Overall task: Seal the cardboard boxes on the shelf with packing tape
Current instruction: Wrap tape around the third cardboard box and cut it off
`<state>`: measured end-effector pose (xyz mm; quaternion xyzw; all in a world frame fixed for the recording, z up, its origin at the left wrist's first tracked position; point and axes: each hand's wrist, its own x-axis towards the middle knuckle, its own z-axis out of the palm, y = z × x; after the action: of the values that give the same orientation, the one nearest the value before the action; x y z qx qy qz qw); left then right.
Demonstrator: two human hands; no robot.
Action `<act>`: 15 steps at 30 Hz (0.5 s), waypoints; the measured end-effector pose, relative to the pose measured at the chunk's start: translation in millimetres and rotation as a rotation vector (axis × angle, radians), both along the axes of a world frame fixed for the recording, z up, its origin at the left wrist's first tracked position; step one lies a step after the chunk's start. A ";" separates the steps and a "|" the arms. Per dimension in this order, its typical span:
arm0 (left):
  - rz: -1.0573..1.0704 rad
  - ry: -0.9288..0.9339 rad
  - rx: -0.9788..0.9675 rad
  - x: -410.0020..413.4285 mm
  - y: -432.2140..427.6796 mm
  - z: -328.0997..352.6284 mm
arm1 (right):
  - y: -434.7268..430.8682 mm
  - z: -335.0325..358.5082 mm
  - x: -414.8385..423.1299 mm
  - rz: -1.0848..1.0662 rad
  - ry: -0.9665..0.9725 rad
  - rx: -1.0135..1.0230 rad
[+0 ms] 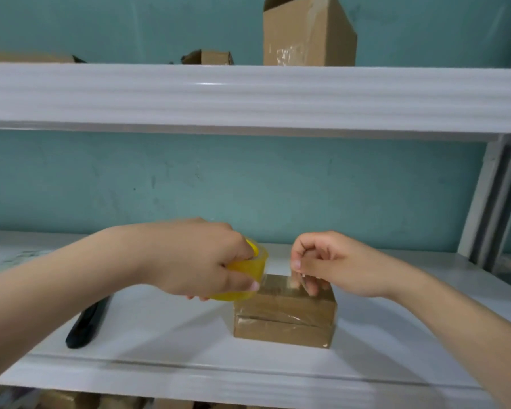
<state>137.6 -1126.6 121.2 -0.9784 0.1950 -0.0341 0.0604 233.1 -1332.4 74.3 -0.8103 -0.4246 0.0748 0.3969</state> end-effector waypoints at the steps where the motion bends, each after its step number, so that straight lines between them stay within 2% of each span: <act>1: 0.005 0.018 -0.043 0.1 1.8 -0.3 | 1.1 0.1 -1.5 -0.012 -0.063 0.026; 4: 0.006 0.012 -0.057 0.1 5.0 -1.6 | 3.0 -0.6 -5.2 -0.018 -0.155 0.117; 9: -0.011 -0.055 0.033 -2.1 6.7 -3.9 | 1.5 -6.1 -5.5 -0.037 0.018 0.173; 15: -0.018 -0.019 0.032 -3.2 10.0 -5.9 | 4.9 -9.7 -10.9 0.025 0.109 0.091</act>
<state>134.4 -1116.6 115.3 -0.9751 0.2035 -0.0406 0.0777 222.2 -1327.5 64.6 -0.7809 -0.4154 0.1042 0.4548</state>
